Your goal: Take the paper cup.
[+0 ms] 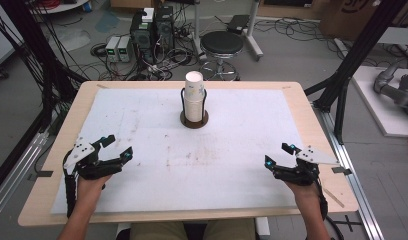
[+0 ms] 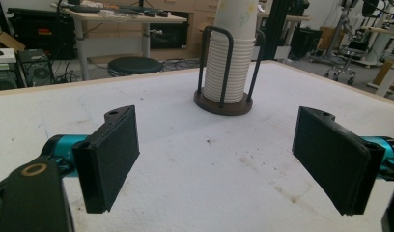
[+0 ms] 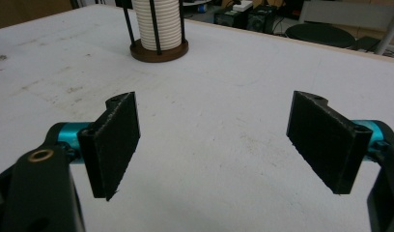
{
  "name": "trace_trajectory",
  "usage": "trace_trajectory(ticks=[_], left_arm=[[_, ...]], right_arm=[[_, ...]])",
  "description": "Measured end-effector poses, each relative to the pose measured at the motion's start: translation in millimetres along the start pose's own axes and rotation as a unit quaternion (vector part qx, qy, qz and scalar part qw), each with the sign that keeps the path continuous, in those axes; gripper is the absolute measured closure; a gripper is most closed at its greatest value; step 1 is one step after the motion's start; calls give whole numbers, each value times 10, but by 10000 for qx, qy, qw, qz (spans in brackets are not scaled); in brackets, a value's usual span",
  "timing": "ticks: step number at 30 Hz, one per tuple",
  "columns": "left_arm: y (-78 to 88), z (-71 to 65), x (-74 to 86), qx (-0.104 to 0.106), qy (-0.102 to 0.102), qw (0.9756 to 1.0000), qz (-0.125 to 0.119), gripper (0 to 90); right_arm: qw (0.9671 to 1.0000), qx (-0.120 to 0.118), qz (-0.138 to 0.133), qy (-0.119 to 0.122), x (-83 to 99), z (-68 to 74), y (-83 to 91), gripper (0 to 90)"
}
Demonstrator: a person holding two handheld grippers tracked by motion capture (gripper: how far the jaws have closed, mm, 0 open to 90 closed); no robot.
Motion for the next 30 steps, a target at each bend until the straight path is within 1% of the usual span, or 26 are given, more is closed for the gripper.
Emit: trace_trajectory(ticks=[2, 9, 13, 14, 17, 18, 20, 21, 22, 23, 24, 29, 30], left_arm=[[-13, 0, 11, 4, 49, 10000, -2, 165], [-19, -5, 29, 6, 83, 10000, 19, 165], [-21, -24, 26, 42, 43, 10000, 37, 165], [-17, -30, 25, 62, 2, 10000, 62, 165], [14, -57, 19, 84, 10, 9999, 60, 165], [24, -63, 16, 90, 1, 9999, 53, 165], [30, -78, 22, 114, -3, 9999, 65, 165], [30, -78, 22, 114, -3, 9999, 65, 165], [24, -82, 25, 119, 13, 9999, 70, 165], [20, -85, 27, 124, 19, 9999, 69, 165], [18, -88, 29, 126, 22, 9999, 75, 165], [7, -100, 44, 148, 25, 9998, 106, 165], [0, -101, 47, 143, 20, 9998, 109, 165]], right_arm=[[10000, -7, 2, -35, 2, 3, -3, 197], [9999, -13, -15, -102, 8, -10, -16, 197], [9999, -75, -12, -133, 12, -10, -23, 197], [9998, -94, -7, -157, 11, -3, -26, 196], [9997, -121, -22, -187, 7, 11, -41, 196], [9996, -142, -28, -230, 4, 27, -46, 196], [9994, -223, -50, -242, -28, 70, -78, 196], [9994, -223, -50, -242, -28, 70, -78, 196], [9991, -301, -100, -293, -67, 102, -103, 196], [9989, -351, -115, -295, -86, 121, -116, 196], [9989, -351, -115, -295, -86, 121, -116, 196], [9982, -523, -109, -256, -195, 184, -183, 196], [9983, -538, -105, -223, -241, 191, -227, 196]])
Point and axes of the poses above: each handheld gripper's, and its own axes: y roughly backward along the jaws, x roughly out of its underside, z roughly to its left, the point moved 7 cm from there along -y, roughly forward along the jaws, and after that the axes turned 13 degrees about -z, right-handed, at the moved point
